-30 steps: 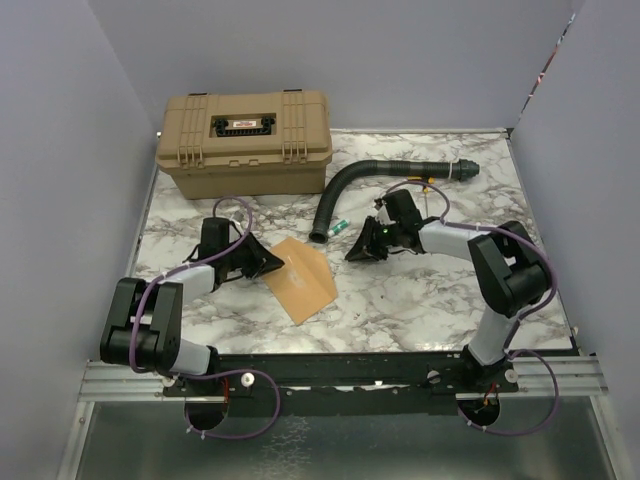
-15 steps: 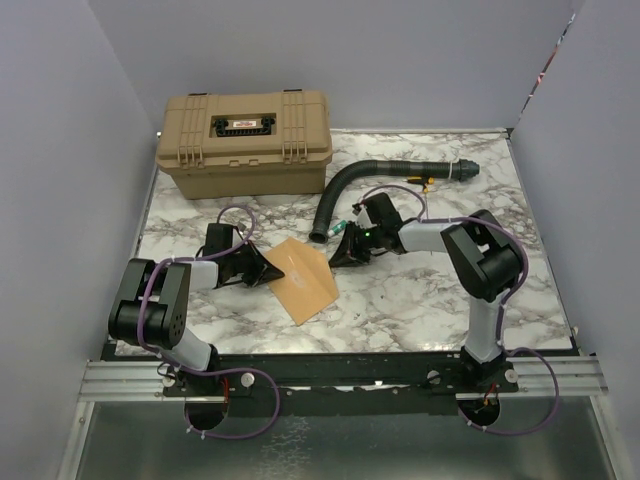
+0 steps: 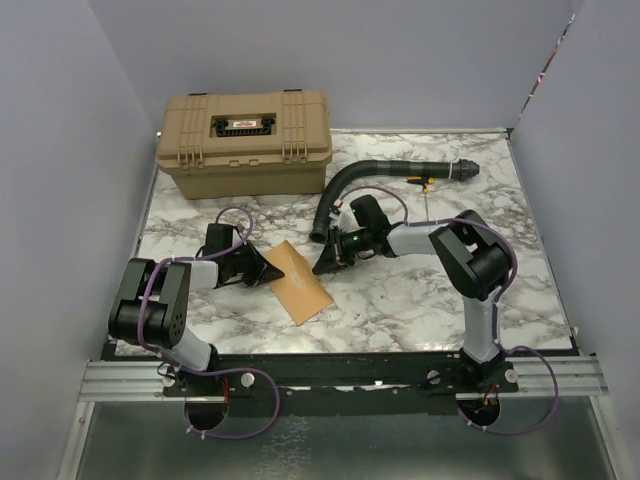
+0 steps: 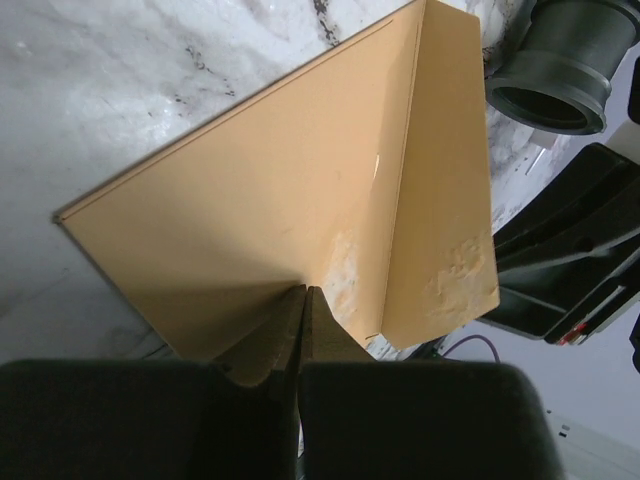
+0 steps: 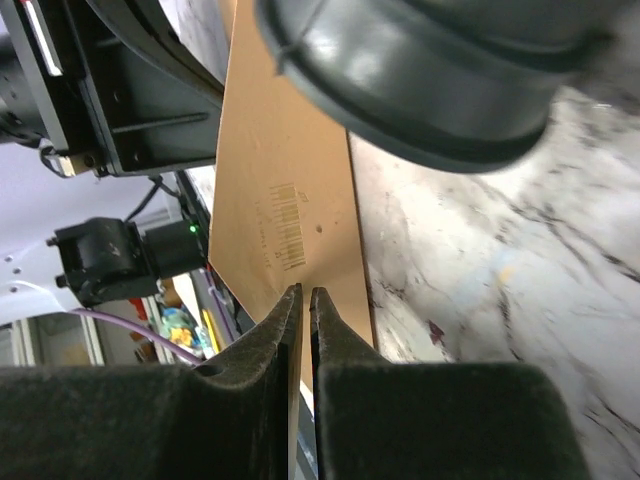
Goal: Place the letter into the envelope and seal it
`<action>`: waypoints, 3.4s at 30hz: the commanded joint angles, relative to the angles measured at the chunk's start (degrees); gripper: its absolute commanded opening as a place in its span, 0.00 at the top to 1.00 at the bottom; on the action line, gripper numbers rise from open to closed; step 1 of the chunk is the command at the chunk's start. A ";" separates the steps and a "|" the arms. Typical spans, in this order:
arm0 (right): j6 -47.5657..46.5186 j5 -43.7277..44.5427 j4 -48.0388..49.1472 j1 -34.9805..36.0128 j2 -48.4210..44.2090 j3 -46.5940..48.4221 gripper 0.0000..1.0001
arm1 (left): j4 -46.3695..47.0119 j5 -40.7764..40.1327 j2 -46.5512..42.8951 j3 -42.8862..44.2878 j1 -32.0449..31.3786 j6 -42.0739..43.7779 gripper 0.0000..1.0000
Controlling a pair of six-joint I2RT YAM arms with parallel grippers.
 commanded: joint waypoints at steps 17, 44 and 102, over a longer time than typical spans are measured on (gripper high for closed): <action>-17.48 27.19 -23.89 10.49 2.37 11.04 0.95 | -5.31 -7.27 1.43 -3.20 -0.11 -0.65 1.00; -31.75 47.34 -26.91 17.09 1.17 11.08 0.81 | -4.83 2.07 10.72 13.73 -0.76 8.00 1.00; -37.11 39.65 -31.75 22.55 8.06 21.82 0.82 | -3.92 -6.96 15.54 1.44 0.05 -0.41 1.00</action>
